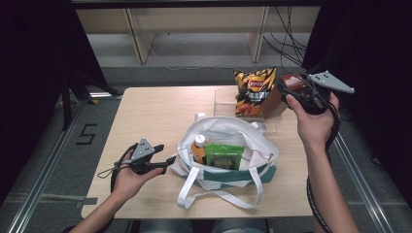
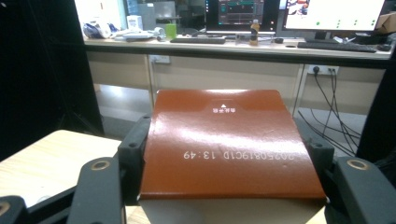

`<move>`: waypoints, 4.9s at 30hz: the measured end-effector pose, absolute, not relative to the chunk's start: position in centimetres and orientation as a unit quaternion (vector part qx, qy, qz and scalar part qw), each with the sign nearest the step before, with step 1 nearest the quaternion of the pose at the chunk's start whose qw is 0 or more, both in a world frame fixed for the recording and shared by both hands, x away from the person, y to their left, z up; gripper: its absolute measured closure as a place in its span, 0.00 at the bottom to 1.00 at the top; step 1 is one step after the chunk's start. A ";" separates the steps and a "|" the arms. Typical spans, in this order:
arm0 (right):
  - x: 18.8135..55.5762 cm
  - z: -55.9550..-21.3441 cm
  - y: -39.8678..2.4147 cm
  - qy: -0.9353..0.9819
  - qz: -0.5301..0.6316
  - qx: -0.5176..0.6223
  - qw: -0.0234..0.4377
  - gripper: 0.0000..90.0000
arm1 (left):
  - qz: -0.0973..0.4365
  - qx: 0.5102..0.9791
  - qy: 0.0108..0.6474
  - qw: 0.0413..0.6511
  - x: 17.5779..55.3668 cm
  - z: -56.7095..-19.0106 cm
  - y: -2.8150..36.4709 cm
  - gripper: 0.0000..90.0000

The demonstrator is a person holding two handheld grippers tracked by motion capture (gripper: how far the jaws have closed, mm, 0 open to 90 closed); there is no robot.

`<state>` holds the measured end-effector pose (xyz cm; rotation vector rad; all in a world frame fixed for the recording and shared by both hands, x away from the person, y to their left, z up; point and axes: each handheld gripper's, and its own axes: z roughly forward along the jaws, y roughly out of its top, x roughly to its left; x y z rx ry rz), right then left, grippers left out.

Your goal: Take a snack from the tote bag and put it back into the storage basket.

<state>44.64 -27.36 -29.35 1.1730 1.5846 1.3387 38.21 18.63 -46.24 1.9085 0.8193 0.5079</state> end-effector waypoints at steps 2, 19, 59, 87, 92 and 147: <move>44.8 -29.4 -27.3 0.615 0.520 0.464 0.368 0.42 | 0.208 0.785 0.330 0.482 38.3 -46.3 18.6 0.39; 46.5 -30.0 -26.9 0.605 0.508 0.485 0.375 0.42 | 0.207 0.784 0.335 0.480 38.3 -46.3 18.6 0.39; 50.6 -32.7 -27.3 0.599 0.460 0.532 0.383 0.42 | 0.206 0.787 0.331 0.478 38.3 -46.4 18.6 0.39; 51.6 -33.8 -26.9 0.595 0.437 0.551 0.389 0.42 | 0.202 0.786 0.334 0.479 38.3 -46.5 18.6 0.39; 51.8 -34.2 -26.9 0.598 0.429 0.557 0.385 0.42 | 0.202 0.786 0.334 0.479 38.3 -46.5 18.6 0.39; 53.0 -38.0 -27.1 0.616 0.389 0.592 0.343 0.23 | 0.203 0.788 0.334 0.476 38.3 -46.6 18.6 0.39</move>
